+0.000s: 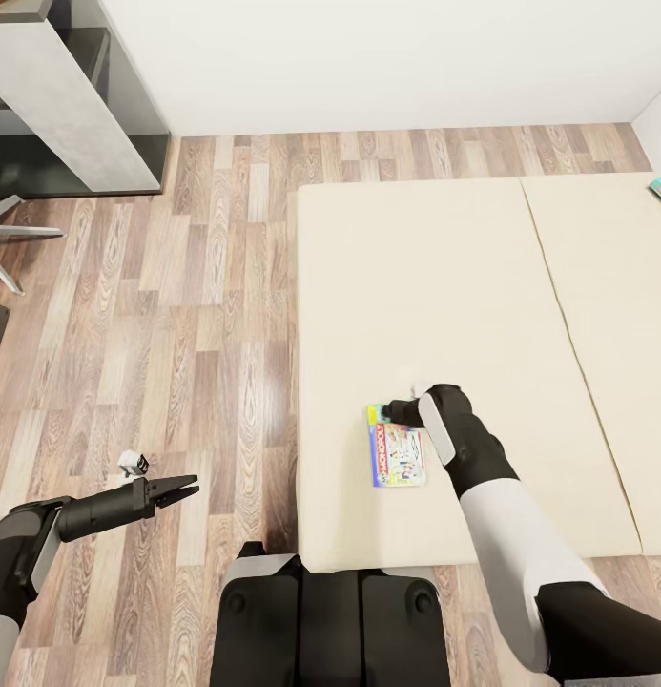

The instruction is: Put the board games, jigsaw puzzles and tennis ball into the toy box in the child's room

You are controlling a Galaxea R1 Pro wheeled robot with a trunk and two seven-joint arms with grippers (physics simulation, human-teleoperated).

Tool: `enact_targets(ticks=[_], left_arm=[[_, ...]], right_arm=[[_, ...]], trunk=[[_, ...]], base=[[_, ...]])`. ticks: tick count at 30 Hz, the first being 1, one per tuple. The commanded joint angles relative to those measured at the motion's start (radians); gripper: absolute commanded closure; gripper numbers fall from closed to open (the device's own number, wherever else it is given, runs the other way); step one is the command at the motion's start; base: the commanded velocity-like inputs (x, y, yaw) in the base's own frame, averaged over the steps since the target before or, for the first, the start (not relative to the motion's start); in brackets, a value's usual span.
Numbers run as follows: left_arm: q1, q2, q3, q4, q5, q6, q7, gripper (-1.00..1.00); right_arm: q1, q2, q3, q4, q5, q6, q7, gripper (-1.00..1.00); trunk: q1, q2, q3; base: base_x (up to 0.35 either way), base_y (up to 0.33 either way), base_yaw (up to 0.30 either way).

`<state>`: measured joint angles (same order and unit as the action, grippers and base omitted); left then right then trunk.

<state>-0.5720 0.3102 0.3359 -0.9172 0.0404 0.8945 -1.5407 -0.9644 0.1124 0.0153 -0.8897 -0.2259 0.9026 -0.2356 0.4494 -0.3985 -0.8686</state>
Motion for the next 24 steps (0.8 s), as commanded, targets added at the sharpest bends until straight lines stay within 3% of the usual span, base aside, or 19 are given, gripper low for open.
enact_targets(ticks=[1,24], left_arm=[[0.0,0.0,0.0,0.0,-0.001,0.011,-0.004,-1.0],[0.0,0.0,0.0,0.0,-0.001,0.011,-0.004,-1.0]], right_arm=[[-0.001,-0.004,0.002,0.0,-0.011,0.003,-0.01,-1.0],[0.003,-0.022,0.003,0.031,-0.015,-0.008,-0.01,-1.0]], trunk=[[0.001,-0.002,-0.001],[0.001,-0.002,-0.001]], base=[[0.0,0.0,0.0],[0.0,0.0,0.0]])
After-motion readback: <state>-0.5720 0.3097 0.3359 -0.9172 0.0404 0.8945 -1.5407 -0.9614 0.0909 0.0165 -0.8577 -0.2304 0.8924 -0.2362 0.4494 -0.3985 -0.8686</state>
